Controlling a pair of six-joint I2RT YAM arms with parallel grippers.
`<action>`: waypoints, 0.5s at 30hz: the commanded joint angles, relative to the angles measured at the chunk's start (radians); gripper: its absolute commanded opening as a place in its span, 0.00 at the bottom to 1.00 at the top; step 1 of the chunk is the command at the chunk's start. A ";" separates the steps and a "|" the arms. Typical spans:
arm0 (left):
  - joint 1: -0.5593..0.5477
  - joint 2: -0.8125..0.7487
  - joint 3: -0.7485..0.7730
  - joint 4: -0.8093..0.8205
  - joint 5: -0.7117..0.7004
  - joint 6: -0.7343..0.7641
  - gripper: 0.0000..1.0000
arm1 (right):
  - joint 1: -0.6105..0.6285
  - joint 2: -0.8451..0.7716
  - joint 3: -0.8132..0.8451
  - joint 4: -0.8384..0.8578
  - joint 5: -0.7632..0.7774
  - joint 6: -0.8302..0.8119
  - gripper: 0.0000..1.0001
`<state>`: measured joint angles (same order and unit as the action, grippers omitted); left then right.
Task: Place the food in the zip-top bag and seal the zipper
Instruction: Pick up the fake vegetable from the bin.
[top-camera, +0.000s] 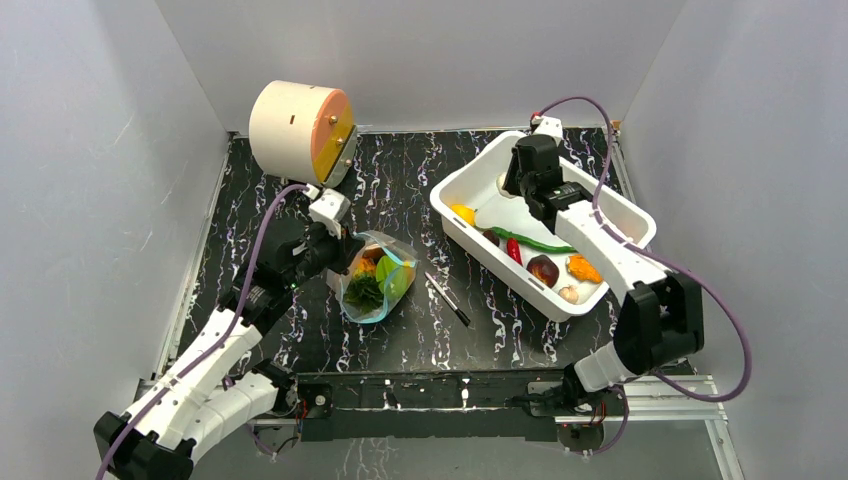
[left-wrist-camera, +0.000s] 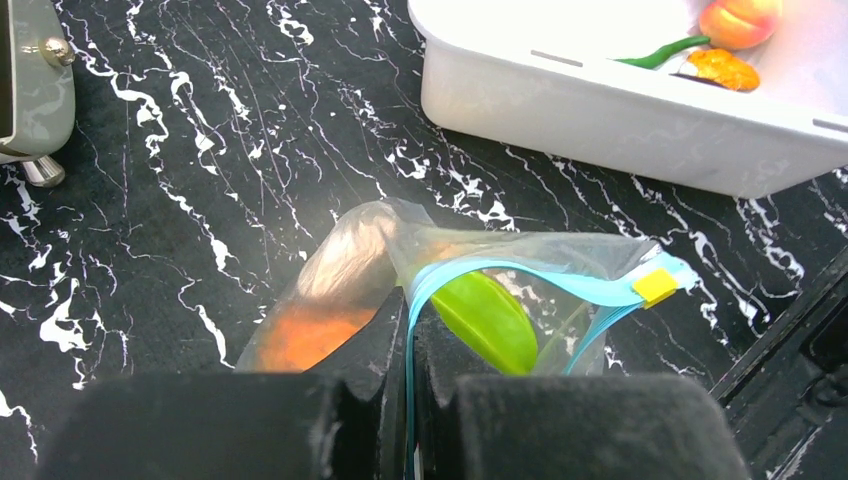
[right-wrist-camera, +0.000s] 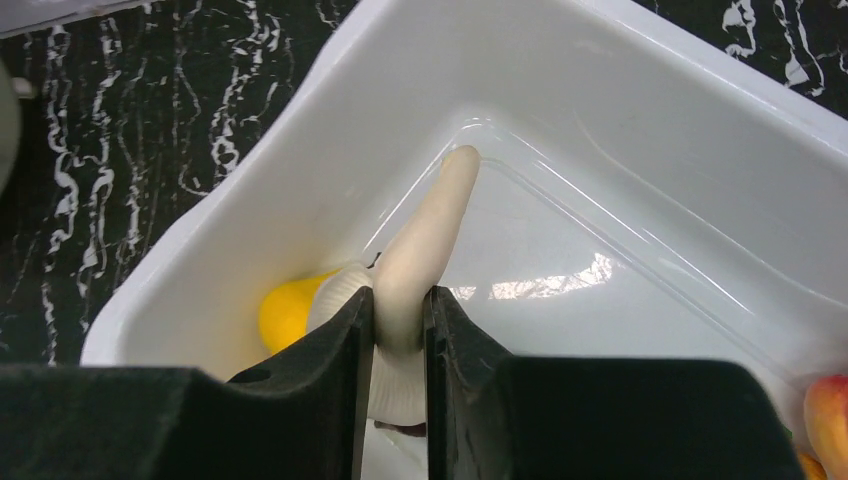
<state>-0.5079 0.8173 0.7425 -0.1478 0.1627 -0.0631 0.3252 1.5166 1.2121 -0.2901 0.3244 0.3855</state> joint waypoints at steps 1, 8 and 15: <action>-0.002 0.011 0.066 0.000 -0.018 -0.081 0.00 | 0.007 -0.101 0.008 -0.033 -0.139 -0.080 0.08; -0.003 0.032 0.077 0.021 -0.027 -0.165 0.00 | 0.039 -0.230 -0.009 -0.099 -0.239 -0.051 0.09; -0.002 0.086 0.142 0.001 -0.066 -0.223 0.00 | 0.118 -0.296 0.033 -0.144 -0.343 0.024 0.09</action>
<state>-0.5079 0.8856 0.8085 -0.1555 0.1299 -0.2306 0.3904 1.2701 1.2072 -0.4316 0.0761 0.3607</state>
